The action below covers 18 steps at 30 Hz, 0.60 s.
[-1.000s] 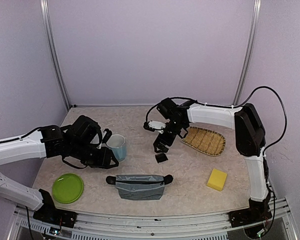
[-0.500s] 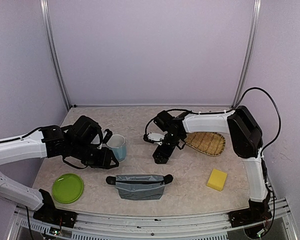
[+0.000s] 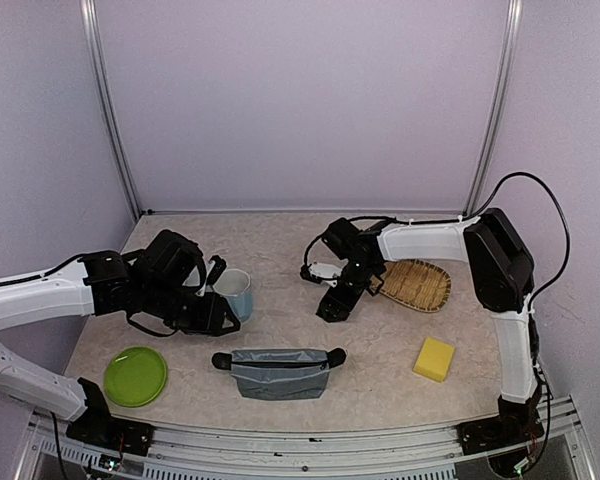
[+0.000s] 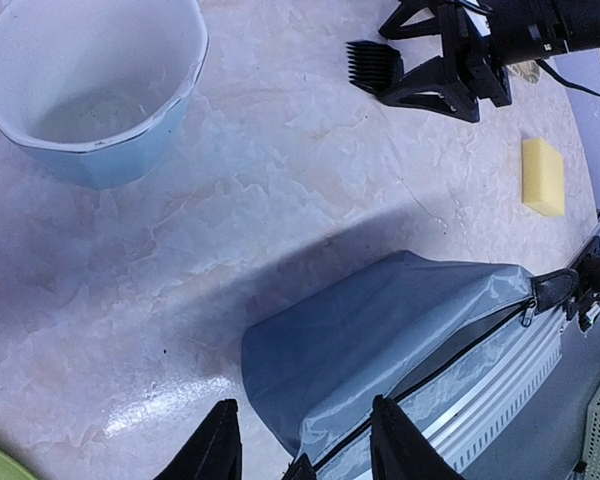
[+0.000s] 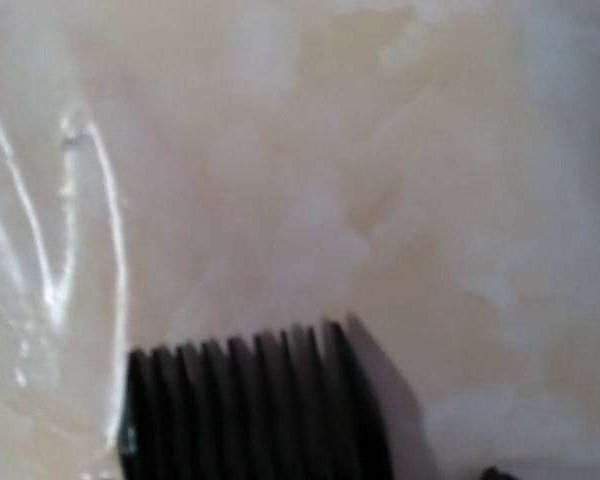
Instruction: Sort the hair-cutting tools
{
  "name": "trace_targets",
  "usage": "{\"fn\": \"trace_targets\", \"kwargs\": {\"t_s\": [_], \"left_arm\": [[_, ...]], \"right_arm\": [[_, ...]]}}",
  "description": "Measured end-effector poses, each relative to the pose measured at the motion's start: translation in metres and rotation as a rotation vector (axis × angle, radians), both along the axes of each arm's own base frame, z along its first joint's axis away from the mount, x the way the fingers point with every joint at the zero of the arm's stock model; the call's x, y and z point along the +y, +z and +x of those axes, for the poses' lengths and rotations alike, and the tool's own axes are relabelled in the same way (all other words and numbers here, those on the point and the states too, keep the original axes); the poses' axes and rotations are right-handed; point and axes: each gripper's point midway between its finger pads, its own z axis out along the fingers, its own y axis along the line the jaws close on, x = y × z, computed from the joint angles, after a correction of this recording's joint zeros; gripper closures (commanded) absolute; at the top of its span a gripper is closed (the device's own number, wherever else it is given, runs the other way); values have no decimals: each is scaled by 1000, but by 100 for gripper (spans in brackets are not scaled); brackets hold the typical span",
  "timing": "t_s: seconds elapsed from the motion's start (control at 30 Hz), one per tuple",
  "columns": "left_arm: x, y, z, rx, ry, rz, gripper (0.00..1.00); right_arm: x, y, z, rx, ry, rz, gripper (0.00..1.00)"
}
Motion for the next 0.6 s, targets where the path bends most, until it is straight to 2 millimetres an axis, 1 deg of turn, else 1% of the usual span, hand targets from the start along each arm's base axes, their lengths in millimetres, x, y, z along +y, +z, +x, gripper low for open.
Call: {"fn": "trace_targets", "kwargs": {"t_s": [0.1, 0.17, 0.3, 0.43, 0.47, 0.53, 0.6], "left_arm": [[-1, 1, 0, -2, 0, -4, 57], [-1, 1, 0, -2, 0, -4, 57], [-1, 1, 0, -3, -1, -4, 57], [-1, 1, 0, -2, -1, -5, 57], [-1, 1, 0, -2, -1, -6, 57], [-1, 1, 0, -3, -2, -6, 57], [-2, 1, 0, -5, -6, -9, 57]], "right_arm": [[5, 0, 0, 14, 19, 10, 24], [8, 0, 1, 15, 33, 16, 26], [8, -1, 1, 9, 54, 10, 33], [7, -2, 2, 2, 69, 1, 34], [7, -2, 2, 0, 73, -1, 36], [6, -3, 2, -6, 82, -9, 47], [5, -3, 3, -16, 93, -18, 50]]}}
